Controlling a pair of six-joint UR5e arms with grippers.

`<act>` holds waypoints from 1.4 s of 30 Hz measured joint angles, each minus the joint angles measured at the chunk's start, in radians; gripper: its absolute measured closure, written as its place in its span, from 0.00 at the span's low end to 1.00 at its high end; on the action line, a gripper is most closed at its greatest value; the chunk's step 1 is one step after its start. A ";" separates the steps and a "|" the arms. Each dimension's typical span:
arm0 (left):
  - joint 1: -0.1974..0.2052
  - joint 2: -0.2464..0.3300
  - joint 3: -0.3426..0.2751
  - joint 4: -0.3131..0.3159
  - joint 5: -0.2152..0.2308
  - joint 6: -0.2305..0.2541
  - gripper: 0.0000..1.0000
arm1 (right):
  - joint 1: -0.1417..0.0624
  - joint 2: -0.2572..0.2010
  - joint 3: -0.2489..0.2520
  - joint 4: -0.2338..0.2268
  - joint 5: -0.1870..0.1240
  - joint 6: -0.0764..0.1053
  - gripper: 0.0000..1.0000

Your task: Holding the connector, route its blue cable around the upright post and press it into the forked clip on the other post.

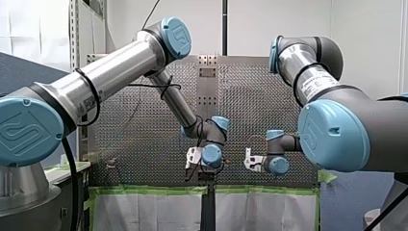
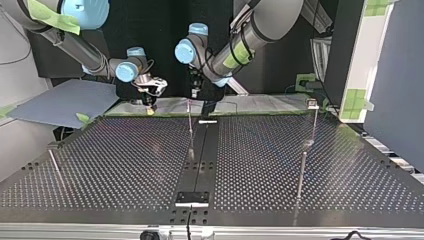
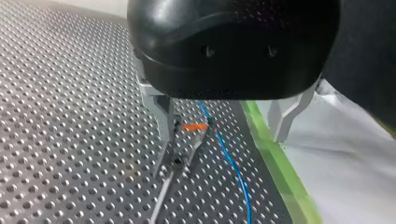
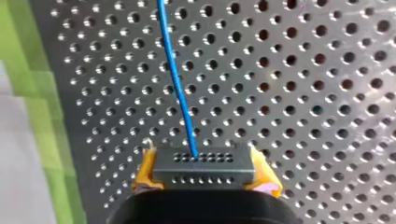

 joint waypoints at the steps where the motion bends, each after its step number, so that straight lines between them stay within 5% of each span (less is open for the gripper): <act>1: -0.001 0.000 0.000 -0.006 -0.007 0.000 0.00 | 0.001 0.000 0.000 0.009 0.001 -0.009 1.00; 10: -0.011 -0.001 0.000 -0.042 -0.062 -0.022 0.00 | 0.007 -0.001 0.025 0.035 0.001 -0.068 1.00; 16: -0.013 -0.001 0.000 -0.046 -0.064 -0.030 0.00 | 0.009 -0.003 0.046 0.023 -0.007 -0.087 1.00; 24: -0.014 -0.001 -0.003 -0.072 -0.065 -0.065 0.00 | 0.010 -0.012 0.059 0.015 -0.020 -0.094 1.00; 42: -0.018 0.001 -0.080 -0.032 -0.068 -0.088 0.00 | 0.020 -0.136 0.163 -0.023 -0.020 -0.100 1.00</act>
